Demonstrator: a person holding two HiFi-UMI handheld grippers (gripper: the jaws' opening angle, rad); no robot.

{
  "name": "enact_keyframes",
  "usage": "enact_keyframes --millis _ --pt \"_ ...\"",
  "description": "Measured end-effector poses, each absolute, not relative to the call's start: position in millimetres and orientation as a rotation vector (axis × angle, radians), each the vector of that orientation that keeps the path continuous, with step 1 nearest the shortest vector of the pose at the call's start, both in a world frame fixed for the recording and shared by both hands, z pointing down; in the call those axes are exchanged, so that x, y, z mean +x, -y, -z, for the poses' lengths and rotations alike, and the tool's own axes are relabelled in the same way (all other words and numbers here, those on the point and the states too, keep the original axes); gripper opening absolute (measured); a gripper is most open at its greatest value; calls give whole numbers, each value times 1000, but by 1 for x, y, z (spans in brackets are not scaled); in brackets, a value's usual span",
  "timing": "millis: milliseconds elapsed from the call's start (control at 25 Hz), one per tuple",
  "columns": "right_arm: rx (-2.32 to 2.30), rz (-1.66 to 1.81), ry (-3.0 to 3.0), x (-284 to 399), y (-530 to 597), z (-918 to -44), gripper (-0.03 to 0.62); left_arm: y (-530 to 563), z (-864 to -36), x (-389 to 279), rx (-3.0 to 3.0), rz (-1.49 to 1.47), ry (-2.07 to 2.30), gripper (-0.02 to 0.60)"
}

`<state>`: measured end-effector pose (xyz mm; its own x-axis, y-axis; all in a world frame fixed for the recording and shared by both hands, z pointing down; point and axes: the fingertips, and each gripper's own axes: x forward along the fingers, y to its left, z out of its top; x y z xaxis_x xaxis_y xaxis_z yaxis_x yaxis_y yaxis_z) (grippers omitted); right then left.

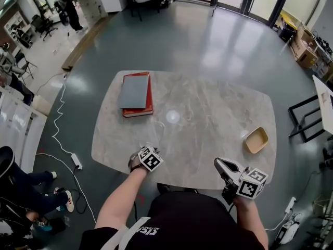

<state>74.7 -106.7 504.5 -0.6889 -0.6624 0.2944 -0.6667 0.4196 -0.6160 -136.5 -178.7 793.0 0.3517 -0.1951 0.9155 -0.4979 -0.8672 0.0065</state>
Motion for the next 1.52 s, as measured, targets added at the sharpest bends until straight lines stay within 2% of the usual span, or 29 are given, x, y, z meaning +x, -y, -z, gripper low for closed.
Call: enact_keyframes --millis 240,560,1520 --pt "1223 -1168 2649 69 113 -507 2 177 -794 -131 2330 -1544 475 17" --pt "1207 -1154 2706 66 125 -498 2 177 -777 -130 2301 -1349 573 15" --pt "1155 -973 2847 72 166 -461 2 173 -505 -115 2621 -514 991 20"
